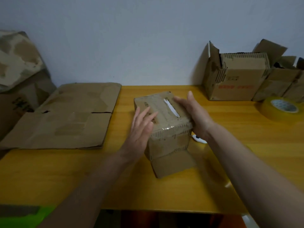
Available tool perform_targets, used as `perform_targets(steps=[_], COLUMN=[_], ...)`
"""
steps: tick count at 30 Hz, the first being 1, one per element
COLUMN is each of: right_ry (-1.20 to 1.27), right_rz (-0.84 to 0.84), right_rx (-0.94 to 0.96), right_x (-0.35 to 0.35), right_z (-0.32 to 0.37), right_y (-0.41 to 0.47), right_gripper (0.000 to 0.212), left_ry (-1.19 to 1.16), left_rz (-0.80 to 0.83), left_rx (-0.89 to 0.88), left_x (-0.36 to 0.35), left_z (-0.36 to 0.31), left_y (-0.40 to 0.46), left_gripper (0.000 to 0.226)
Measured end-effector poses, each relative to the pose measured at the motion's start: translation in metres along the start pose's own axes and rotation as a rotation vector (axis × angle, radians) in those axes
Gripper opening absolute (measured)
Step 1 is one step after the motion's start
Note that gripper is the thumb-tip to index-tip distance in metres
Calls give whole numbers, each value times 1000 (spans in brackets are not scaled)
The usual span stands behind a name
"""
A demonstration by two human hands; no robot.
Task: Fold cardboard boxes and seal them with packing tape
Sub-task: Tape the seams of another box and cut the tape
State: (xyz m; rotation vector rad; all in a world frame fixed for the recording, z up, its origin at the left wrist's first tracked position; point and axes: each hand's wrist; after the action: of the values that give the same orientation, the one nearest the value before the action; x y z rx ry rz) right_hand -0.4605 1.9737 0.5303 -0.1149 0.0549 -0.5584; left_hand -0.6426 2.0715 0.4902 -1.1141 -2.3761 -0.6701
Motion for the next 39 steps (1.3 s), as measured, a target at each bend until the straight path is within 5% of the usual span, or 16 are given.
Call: perform_targets(steps=[4, 13, 16, 21, 25, 30, 39], right_ry=[-25, -620, -686, -845, -1038, -1068, -1594], right_rz=[36, 104, 146, 171, 74, 152, -17], right_rx=[130, 426, 479, 390, 439, 471, 514], right_x=[-1, 35, 44, 38, 11, 15, -26], right_z=[-14, -45, -44, -29, -9, -9, -5], right_y=[-11, -12, -12, -18, -14, -17, -18], right_gripper=[65, 47, 59, 95, 92, 74, 93], left_ry=[-40, -22, 8, 92, 160, 235, 272], left_rz=[0, 34, 32, 68, 99, 88, 86], left_rx=[-15, -14, -25, -47, -89, -187, -258], left_x=[-2, 6, 6, 10, 13, 11, 10], left_z=[1, 2, 3, 2, 2, 13, 26], left_y=[1, 9, 10, 6, 6, 1, -2], left_gripper=[85, 59, 62, 93, 106, 114, 112])
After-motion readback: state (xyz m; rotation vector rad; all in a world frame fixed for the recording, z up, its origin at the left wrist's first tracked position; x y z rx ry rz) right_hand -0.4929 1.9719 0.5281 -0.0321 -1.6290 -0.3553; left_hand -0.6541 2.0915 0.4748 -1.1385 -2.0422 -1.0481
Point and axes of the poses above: each hand's wrist, its own y-axis towards the middle knuckle, its own x-axis out of the back of the hand, z = x × y, and after that the axes turned 1 degree about x, right-handed
